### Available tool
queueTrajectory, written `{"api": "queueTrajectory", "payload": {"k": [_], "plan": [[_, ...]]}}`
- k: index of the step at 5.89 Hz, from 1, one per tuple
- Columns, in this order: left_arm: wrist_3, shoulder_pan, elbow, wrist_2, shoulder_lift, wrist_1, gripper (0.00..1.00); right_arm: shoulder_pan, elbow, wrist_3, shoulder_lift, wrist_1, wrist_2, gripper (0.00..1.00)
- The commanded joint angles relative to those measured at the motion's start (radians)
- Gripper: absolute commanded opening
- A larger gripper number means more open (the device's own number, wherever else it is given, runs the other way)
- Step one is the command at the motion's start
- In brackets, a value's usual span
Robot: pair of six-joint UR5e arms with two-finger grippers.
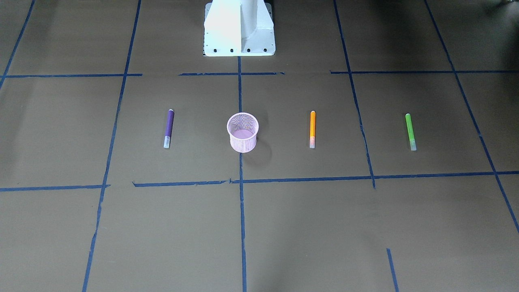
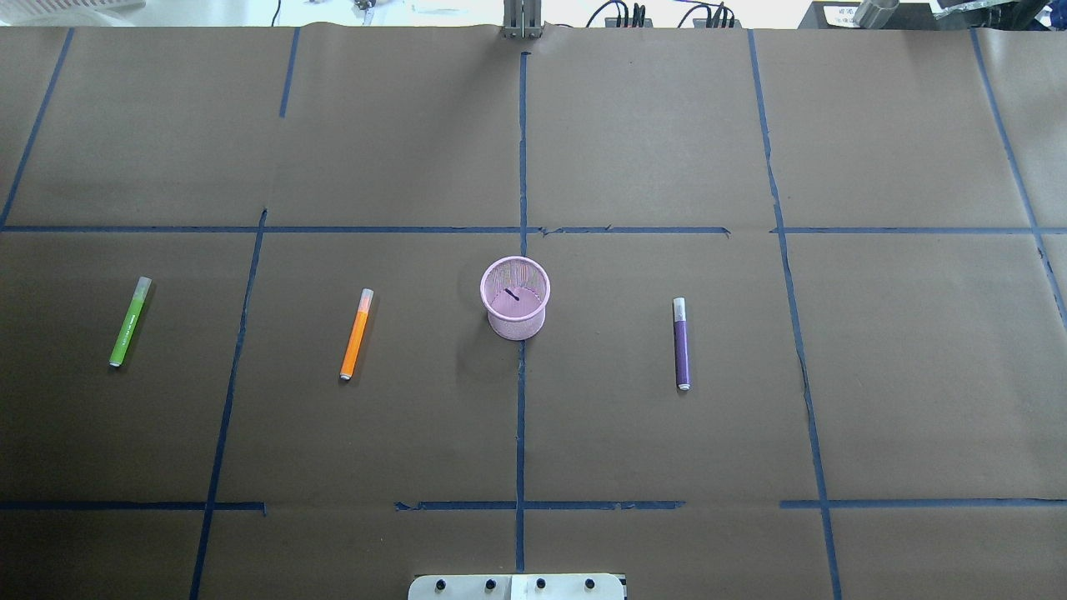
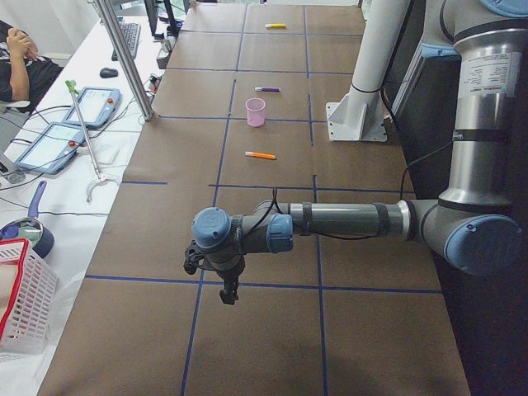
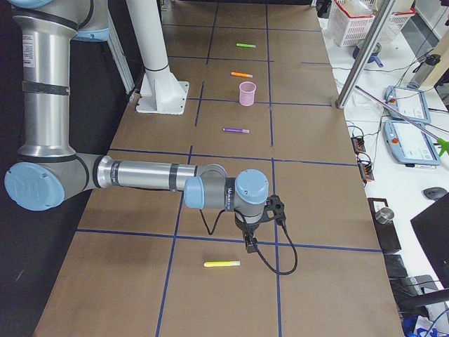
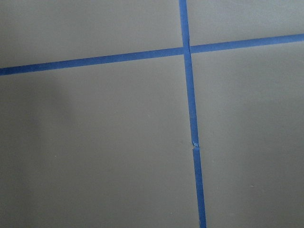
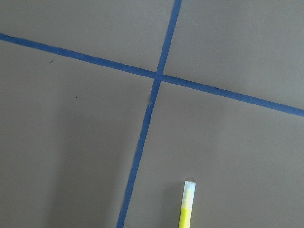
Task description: Collect pens into pen holder
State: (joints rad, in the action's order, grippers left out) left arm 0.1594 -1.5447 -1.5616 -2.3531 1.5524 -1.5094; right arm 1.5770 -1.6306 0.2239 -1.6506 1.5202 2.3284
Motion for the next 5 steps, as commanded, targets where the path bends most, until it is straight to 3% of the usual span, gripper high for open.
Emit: {"api": "queueTrajectory", "payload": {"k": [1,5], "plan": [[0.000,0.000,0.000,0.000,0.000,0.000,1.00,0.000,0.001,-0.006,0.005,0.002,-0.001,1.00],[-0.004,0.000,-0.005,-0.002,0.006,-0.002,1.00,-0.012,0.012,-0.050,0.000,0.000,-0.035,1.00]]}}
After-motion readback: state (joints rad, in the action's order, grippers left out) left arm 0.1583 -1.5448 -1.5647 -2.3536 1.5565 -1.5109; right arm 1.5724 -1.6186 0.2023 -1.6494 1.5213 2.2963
